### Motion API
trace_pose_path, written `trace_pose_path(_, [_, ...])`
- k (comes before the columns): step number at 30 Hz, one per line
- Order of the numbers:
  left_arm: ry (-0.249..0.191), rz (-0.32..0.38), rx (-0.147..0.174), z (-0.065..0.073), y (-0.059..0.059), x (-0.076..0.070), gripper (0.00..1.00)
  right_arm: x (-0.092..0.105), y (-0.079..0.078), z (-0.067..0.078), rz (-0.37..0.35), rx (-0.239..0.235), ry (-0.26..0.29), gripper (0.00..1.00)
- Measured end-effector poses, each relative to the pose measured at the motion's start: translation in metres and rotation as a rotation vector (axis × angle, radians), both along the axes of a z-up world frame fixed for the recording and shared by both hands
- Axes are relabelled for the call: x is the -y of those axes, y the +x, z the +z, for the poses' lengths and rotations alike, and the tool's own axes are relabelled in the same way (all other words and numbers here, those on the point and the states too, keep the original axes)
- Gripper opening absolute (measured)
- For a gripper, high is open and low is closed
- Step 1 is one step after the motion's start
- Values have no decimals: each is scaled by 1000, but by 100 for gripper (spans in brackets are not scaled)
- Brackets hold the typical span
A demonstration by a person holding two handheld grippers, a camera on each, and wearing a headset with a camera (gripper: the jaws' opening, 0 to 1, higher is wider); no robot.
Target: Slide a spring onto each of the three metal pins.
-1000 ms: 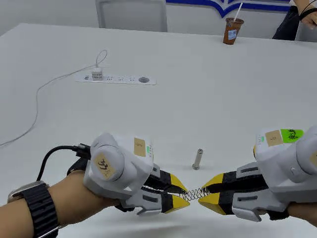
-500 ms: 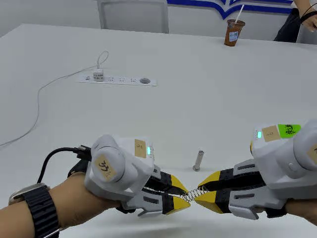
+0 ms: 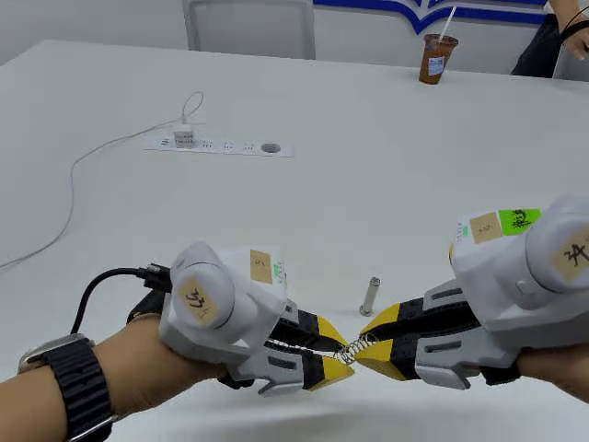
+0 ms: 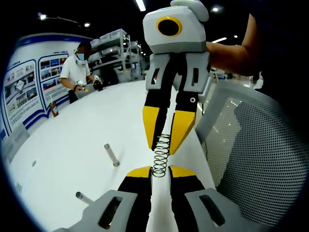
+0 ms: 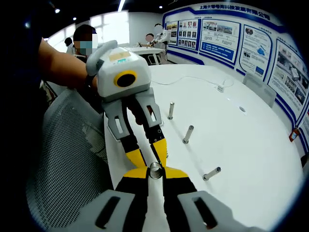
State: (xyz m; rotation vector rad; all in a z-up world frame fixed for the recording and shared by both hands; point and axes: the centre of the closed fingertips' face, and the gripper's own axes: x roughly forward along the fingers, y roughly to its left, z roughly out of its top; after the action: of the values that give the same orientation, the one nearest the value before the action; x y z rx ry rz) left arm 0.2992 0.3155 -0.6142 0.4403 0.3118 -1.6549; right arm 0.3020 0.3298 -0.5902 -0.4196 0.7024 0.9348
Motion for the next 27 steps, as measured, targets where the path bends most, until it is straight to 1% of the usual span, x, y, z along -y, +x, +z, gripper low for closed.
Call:
trace_pose_path(1, [-1, 4, -8, 0, 0, -1, 16, 2, 1, 0, 2, 3, -16, 12])
trace_pose_path(2, [-2, 6, -9, 1, 0, -1, 17, 3, 2, 0, 3, 2, -25, 12])
trace_pose_path(4, [-4, 11, -10, 1, 1, -3, 18, 4, 4, 2, 4, -1, -28, 12])
trace_pose_path(7, [-10, 24, -19, 3, 4, -6, 20, 8, 5, 3, 6, -2, -43, 12])
trace_pose_path(11, [-22, 55, -45, 6, 9, -12, 22, 12, 7, 4, 9, -6, -60, 12])
trace_pose_path(17, [-39, 97, -63, 11, 14, -22, 29, 18, 9, 4, 12, -14, -81, 12])
trace_pose_path(22, [-47, 129, -68, 14, 16, -35, 32, 25, 12, 5, 6, -17, -94, 12])
trace_pose_path(25, [-59, 161, -78, 16, 19, -46, 34, 30, 14, 6, 2, -21, -105, 12])
trace_pose_path(27, [-62, 179, -79, 16, 20, -52, 35, 32, 15, 7, 2, -23, -113, 12])
